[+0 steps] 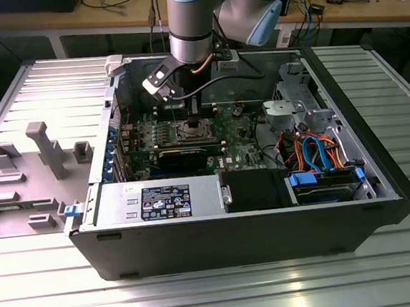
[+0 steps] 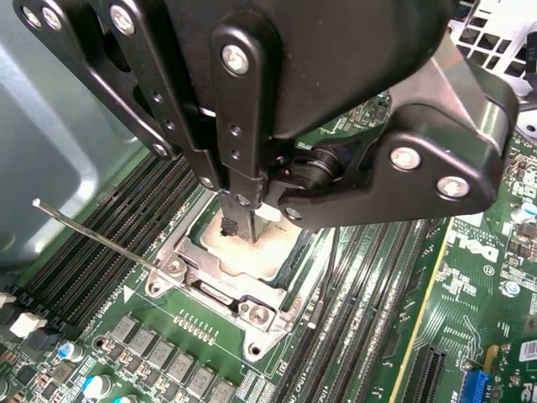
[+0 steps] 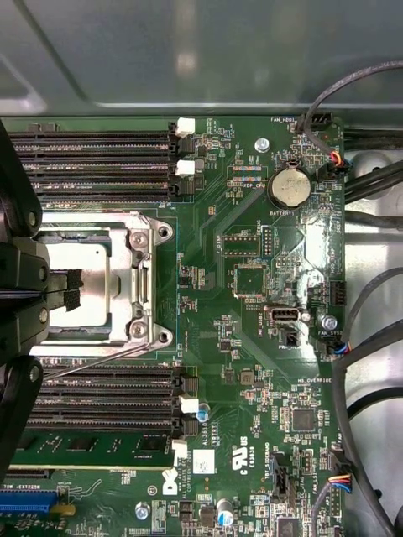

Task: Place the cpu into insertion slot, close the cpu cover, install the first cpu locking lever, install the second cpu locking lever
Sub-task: 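Install the first cpu locking lever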

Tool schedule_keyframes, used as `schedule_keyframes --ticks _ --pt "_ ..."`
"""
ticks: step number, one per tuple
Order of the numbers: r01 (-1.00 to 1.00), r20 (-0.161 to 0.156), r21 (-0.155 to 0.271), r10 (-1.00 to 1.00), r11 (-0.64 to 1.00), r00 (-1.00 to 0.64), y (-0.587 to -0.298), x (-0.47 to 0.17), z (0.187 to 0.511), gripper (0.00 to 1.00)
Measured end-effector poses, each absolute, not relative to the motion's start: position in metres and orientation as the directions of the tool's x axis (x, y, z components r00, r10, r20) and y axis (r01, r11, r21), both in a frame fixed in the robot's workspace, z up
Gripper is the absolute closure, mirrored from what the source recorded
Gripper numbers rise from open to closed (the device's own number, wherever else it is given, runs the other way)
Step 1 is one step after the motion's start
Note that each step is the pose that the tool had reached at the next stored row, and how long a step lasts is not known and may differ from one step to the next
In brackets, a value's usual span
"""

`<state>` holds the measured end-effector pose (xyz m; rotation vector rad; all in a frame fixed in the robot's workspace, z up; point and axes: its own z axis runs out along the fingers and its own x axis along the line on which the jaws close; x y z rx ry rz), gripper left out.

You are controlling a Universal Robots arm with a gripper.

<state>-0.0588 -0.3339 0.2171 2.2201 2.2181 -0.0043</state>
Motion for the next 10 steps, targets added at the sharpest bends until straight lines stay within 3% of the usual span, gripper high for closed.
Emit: schedule_keyframes --ticks 10 --pt "1.0 -0.004 0.0 1.0 -0.001 0.001 -0.3339 -0.0588 0.2238 0.89"
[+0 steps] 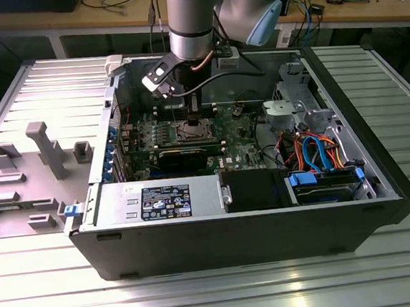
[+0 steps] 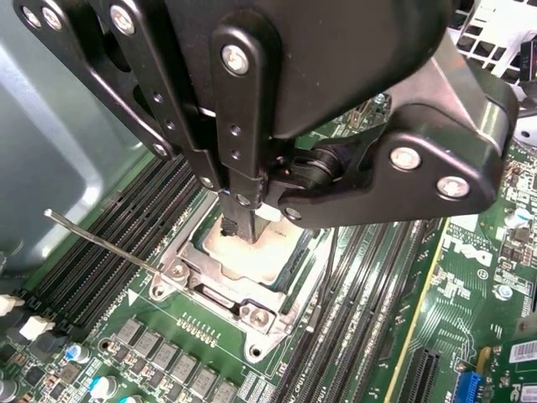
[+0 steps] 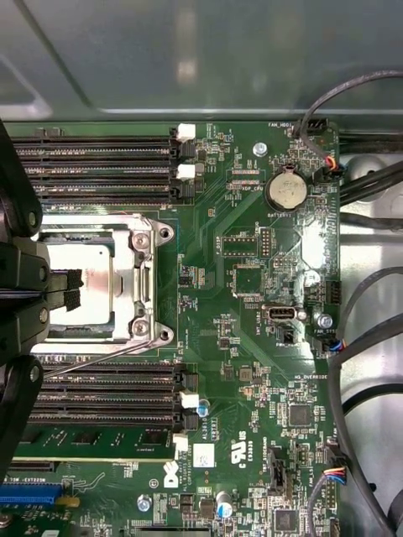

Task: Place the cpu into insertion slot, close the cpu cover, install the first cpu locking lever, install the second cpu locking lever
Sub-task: 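Install the first cpu locking lever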

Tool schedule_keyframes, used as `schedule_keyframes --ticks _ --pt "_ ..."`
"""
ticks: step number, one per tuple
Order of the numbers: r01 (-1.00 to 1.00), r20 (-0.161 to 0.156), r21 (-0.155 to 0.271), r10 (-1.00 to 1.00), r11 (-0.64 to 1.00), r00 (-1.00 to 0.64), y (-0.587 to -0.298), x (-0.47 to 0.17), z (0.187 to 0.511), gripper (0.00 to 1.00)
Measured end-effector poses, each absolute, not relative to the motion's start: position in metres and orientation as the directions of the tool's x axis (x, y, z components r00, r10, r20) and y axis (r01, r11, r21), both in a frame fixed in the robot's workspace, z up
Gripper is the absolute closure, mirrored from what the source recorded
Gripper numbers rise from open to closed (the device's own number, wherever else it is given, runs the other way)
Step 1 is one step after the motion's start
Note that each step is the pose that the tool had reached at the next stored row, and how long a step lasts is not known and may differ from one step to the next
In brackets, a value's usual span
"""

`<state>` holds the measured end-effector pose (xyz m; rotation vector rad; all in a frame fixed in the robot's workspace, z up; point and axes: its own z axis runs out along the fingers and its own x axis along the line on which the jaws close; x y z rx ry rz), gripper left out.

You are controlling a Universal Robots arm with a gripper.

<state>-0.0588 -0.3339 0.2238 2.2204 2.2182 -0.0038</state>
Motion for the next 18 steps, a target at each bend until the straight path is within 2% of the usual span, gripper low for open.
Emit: schedule_keyframes --ticks 18 --pt "1.0 -0.004 0.0 1.0 -0.001 0.001 -0.334 -0.059 0.241 0.89"
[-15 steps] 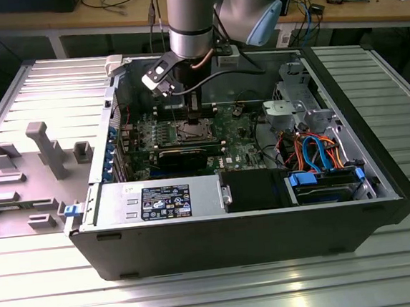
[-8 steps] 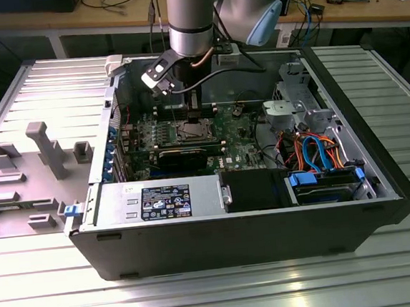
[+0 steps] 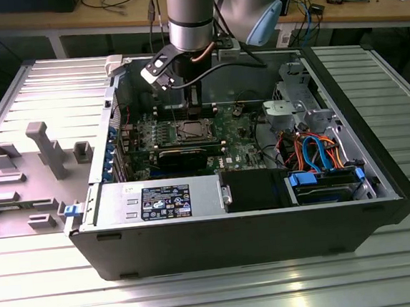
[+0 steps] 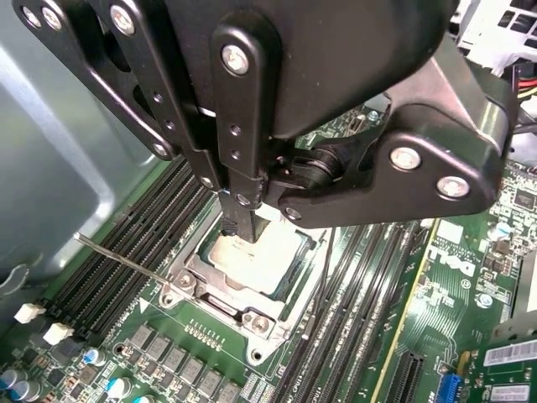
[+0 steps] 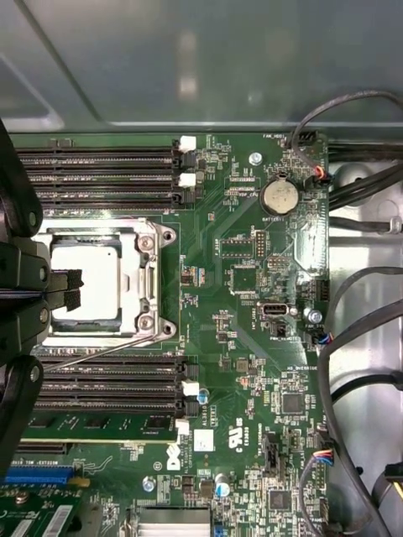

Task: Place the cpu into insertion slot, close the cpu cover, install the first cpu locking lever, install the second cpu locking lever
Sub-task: 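Install the first cpu locking lever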

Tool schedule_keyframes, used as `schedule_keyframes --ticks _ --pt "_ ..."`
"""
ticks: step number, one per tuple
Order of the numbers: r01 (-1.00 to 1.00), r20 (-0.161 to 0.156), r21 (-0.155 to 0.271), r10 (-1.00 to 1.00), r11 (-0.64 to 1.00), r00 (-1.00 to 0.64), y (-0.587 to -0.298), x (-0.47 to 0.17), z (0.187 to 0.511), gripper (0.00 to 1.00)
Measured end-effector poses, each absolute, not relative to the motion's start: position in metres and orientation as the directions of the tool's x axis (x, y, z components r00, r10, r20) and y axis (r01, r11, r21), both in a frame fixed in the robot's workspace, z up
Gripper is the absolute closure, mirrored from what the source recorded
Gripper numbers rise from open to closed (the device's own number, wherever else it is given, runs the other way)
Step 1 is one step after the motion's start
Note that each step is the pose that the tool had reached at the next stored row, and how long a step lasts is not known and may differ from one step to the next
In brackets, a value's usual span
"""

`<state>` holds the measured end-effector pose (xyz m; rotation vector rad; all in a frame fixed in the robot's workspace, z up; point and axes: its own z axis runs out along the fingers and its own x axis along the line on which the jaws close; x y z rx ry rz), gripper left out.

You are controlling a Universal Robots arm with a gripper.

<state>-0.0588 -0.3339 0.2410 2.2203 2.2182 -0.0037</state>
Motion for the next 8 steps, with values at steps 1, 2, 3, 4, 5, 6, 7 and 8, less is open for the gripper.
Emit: schedule_keyframes --ticks 1,2,3,4,5,6,7,8 --pt "1.0 -0.004 0.001 1.0 -0.001 0.001 -0.3339 -0.0588 0.2419 0.89" --pt "1.0 -0.004 0.0 1.0 -0.001 0.001 -0.3339 -0.0588 0.2429 0.89" --pt "1.0 -0.004 0.0 1.0 -0.001 0.001 -0.3339 -0.0588 0.2438 0.89" --pt "1.0 -0.004 0.001 1.0 -0.001 0.001 -0.3339 -0.0588 0.2448 0.89" --pt "1.0 -0.004 0.001 1.0 -0.001 0.001 -0.3339 -0.0588 0.2463 0.89" --pt "1.0 -0.004 0.001 1.0 -0.001 0.001 -0.3339 -0.0588 0.2473 0.89" --pt "1.0 -0.004 0.0 1.0 -0.001 0.001 -0.3339 -0.0588 0.2485 0.89" --pt "1.0 -0.004 0.0 1.0 -0.001 0.001 -0.3339 -0.0588 0.2503 0.89"
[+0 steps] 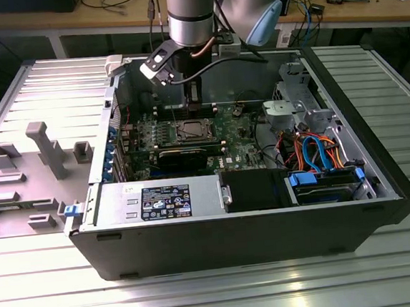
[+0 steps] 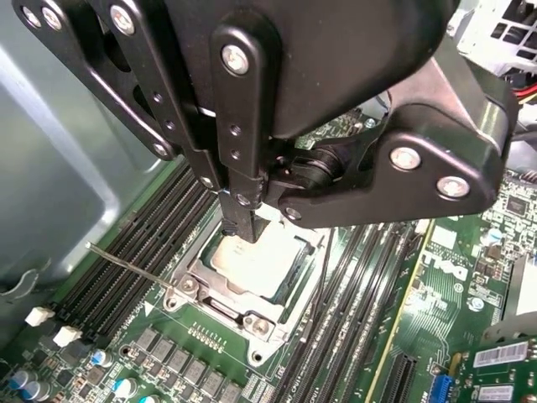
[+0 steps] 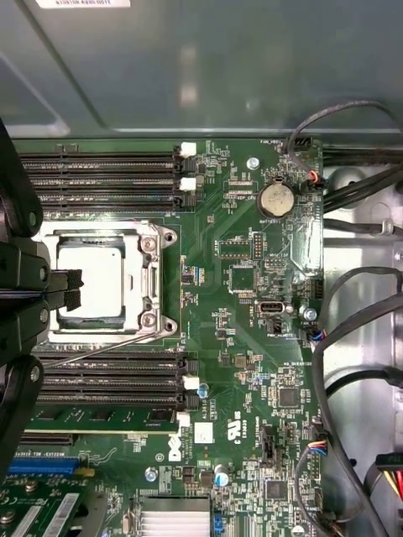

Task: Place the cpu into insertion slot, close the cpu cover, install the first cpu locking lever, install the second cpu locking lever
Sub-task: 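Install the first cpu locking lever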

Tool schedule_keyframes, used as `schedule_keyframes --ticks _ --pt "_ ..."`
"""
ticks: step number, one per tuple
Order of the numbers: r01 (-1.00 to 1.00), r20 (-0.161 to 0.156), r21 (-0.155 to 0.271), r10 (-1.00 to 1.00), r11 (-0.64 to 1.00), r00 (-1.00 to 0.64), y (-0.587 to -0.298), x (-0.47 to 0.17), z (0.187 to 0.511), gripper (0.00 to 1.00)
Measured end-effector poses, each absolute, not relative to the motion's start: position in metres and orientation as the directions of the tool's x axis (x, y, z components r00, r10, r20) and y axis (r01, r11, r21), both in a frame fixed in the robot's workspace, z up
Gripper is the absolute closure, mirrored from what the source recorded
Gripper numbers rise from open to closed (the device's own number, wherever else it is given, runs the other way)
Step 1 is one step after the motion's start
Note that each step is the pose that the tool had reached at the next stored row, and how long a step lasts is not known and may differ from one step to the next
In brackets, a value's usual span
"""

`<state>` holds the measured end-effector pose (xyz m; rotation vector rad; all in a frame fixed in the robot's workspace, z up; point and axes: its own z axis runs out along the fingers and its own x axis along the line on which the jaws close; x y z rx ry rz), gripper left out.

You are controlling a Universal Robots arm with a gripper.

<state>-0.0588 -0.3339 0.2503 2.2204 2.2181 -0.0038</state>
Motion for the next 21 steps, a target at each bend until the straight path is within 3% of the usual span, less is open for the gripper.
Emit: schedule_keyframes --ticks 16,21 --pt "1.0 -0.004 0.0 1.0 0.001 -0.001 -0.334 -0.059 0.262 0.89" --pt "0.997 -0.004 0.0 0.997 0.075 -0.075 -0.334 -0.059 0.262 0.89"
